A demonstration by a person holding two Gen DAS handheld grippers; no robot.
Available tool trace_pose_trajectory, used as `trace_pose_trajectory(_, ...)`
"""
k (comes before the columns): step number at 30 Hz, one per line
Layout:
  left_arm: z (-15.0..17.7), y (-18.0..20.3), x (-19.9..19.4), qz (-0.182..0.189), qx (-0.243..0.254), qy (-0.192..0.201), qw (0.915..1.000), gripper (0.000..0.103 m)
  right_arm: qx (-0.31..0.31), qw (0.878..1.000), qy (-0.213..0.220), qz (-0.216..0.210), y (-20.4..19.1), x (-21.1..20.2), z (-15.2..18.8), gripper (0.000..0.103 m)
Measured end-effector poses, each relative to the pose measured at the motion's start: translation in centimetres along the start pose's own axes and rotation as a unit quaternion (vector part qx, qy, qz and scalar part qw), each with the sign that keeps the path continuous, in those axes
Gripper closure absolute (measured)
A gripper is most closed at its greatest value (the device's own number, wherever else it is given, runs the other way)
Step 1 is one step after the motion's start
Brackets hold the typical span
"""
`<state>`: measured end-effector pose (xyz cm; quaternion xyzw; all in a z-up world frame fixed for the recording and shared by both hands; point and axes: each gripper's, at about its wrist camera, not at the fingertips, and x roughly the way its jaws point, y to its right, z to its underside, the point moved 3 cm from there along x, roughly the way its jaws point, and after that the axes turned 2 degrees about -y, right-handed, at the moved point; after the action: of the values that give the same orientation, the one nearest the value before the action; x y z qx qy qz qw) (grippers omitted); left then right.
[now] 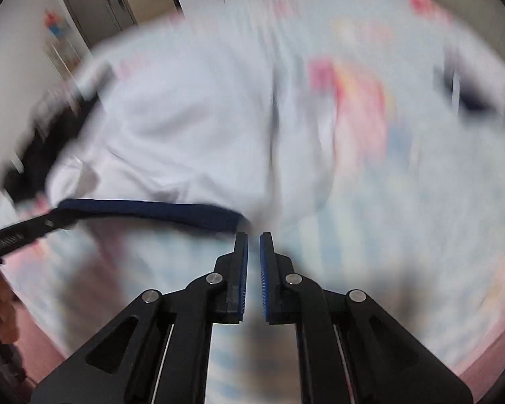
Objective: Fold clothes
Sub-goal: 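Lay the white shirt flat on the bed and open both grippers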
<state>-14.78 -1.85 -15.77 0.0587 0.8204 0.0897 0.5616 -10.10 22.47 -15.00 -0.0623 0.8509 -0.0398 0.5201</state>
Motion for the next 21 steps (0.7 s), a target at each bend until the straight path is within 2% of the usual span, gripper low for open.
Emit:
trace_pose_trajectory(1, 0.7, 0.1, 0.1, -0.003, 0.006, 0.009, 0.9999, 0.088, 0.004, 1.000, -0.025, 0.003, 0.4, 1.9, 1.7, 0.097)
trace_pose_trajectory(5, 1.3, 0.2, -0.1, 0.006, 0.015, 0.032, 0.9994, 0.087, -0.001, 1.000, 0.022, 0.007, 0.4, -0.3, 1.6, 0.097)
trace_pose_trajectory(6, 1.1, 0.1, -0.4, 0.005, 0.014, 0.039, 0.9991, 0.086, 0.005, 0.999, 0.034, 0.000, 0.5, -0.8, 1.3, 0.092)
trace_pose_trajectory(7, 1.2, -0.1, -0.5, 0.006, 0.012, 0.044, 0.9990, 0.080, 0.014, 0.999, 0.044, -0.012, 0.6, -1.2, 1.0, 0.079)
trace_pose_trajectory(8, 1.4, -0.3, -0.5, 0.007, 0.011, 0.048, 0.9987, 0.066, 0.019, 0.998, 0.050, -0.022, 0.6, -1.4, 0.7, 0.073)
trace_pose_trajectory(9, 1.5, -0.5, -0.5, 0.007, 0.009, 0.053, 0.9985, 0.060, 0.016, 0.998, 0.049, -0.030, 0.4, -1.2, 0.5, 0.068)
trace_pose_trajectory(10, 1.4, -0.6, -0.4, 0.005, 0.011, 0.050, 0.9986, 0.058, 0.010, 0.998, 0.048, -0.034, 0.1, -1.0, 0.2, 0.068)
trace_pose_trajectory(12, 1.3, -0.8, 0.0, 0.000, 0.015, 0.046, 0.9988, 0.058, -0.010, 0.998, 0.047, -0.028, -1.2, -0.4, -0.8, 0.067)
trace_pose_trajectory(15, 0.8, -0.3, 0.8, -0.015, 0.030, 0.042, 0.9986, 0.058, -0.034, 0.998, 0.049, -0.021, -3.1, 0.4, -2.4, 0.058)
trace_pose_trajectory(18, 0.1, -0.2, -0.7, -0.035, 0.028, 0.074, 0.9962, 0.059, -0.044, 0.998, 0.027, -0.035, -4.0, 1.6, -3.6, 0.057)
trace_pose_trajectory(21, 0.0, -1.1, -2.1, -0.056, 0.003, 0.090, 0.9944, 0.059, -0.024, 0.998, 0.036, -0.042, -4.1, 0.9, -4.0, 0.057)
